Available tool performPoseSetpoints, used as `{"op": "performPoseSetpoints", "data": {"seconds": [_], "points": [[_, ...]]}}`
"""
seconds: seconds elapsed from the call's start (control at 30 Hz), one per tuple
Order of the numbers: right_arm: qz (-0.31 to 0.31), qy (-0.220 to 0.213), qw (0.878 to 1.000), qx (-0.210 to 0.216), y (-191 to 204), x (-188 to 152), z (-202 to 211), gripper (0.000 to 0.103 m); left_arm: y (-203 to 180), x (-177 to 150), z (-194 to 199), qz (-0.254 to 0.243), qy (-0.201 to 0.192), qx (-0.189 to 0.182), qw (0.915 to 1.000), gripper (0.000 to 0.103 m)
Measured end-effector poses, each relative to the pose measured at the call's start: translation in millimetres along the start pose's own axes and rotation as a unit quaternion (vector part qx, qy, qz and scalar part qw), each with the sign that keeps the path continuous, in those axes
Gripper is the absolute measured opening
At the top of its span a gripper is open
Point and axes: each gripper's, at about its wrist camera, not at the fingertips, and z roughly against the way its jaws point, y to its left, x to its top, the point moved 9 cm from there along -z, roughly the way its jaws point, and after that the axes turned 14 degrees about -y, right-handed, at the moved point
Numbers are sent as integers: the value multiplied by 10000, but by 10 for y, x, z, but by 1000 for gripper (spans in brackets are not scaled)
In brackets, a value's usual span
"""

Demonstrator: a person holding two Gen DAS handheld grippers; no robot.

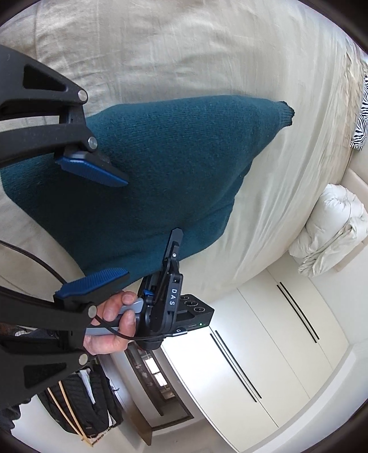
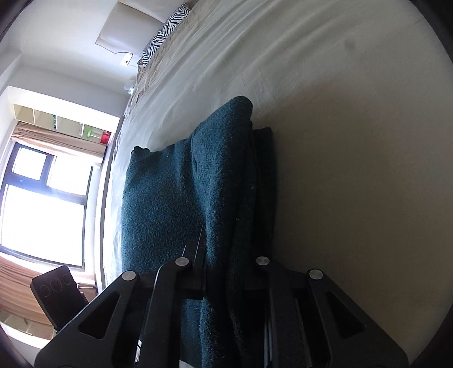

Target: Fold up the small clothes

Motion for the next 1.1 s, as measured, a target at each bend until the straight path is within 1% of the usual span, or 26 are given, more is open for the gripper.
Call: {"op": "performPoseSetpoints", "data": {"seconds": [0.03, 0.1, 0.17, 0.2, 0.23, 0.27, 0.3, 0.37, 0.4, 0.43, 0.5, 0.53, 0.57, 0.63, 0.73, 0.8, 0.83, 0.87, 0.93, 1.0, 1.03, 1.1], "points": [[32, 3, 10000, 39, 5, -3, -23, 13, -10, 4, -12, -12, -23, 16, 10000, 62], [-204, -76, 9996, 179, -22, -58, -37, 12, 4, 20, -64, -83, -83, 75, 9999, 62], [-362, -203, 9985, 358, -72, -107, -10, 12, 28, 6, -150, -162, -28, 141, 9998, 62], [-544, -276, 9968, 515, -118, -112, 17, 13, 55, -19, -184, -189, 29, 160, 9997, 62], [-651, -298, 9957, 589, -79, -165, 15, 13, 76, -32, -189, -220, 48, 173, 9996, 61], [-816, -311, 9940, 666, -103, -167, 48, 13, 71, -37, -180, -270, 46, 181, 9995, 61], [-869, -327, 9936, 644, -96, -159, 97, 16, 52, -17, -153, -309, 45, 188, 9993, 61], [-792, -431, 9949, 451, -113, -117, 220, 18, 28, 69, -94, -331, -87, 206, 9992, 62], [-738, -523, 9953, 346, -118, -79, 285, 20, -3, 168, -33, -411, -243, 228, 9986, 62], [-610, -699, 9956, 120, -123, -16, 415, 20, -21, 229, -6, -458, -324, 235, 9981, 62], [-424, -914, 9949, -57, -88, 69, 579, 20, -38, 402, -16, -534, -408, 231, 9975, 62], [-350, -997, 9944, -18, -27, 113, 657, 20, -29, 465, -42, -544, -418, 254, 9973, 62], [-285, -1032, 9942, 137, 76, 156, 716, 20, -24, 561, -94, -558, -437, 275, 9971, 62], [-83, -971, 9944, 407, 325, 195, 721, 20, -21, 697, -236, -604, -369, 266, 9971, 62], [155, -698, 9962, 489, 632, 230, 509, 20, 55, 845, -529, -623, -171, 384, 9972, 62], [191, -472, 9972, 541, 754, 237, 237, 20, 188, 876, -726, -562, 4, 560, 9968, 61], [180, -412, 9975, 547, 758, 247, 160, 20, 272, 862, -821, -472, 106, 609, 9970, 61], [98, -295, 9982, 518, 754, 261, -2, 20, 354, 833, -913, -403, 211, 650, 9968, 61], [-24, -98, 9990, 433, 680, 285, -230, 20, 413, 799, -1008, -513, 234, 729, 9957, 60], [-50, -43, 10000, 52, 475, 319, -361, 20, 380, 760, -1057, -772, 234, 845, 9931, 60], [-100, -8, 9999, 22, 549, 278, -485, 20, 367, 743, -1089, -908, 247, 925, 9913, 60], [-330, -43, 9992, 215, 470, 309, -559, 12, 351, 720, -1145, -1097, 229, 1012, 9885, 60]]}}
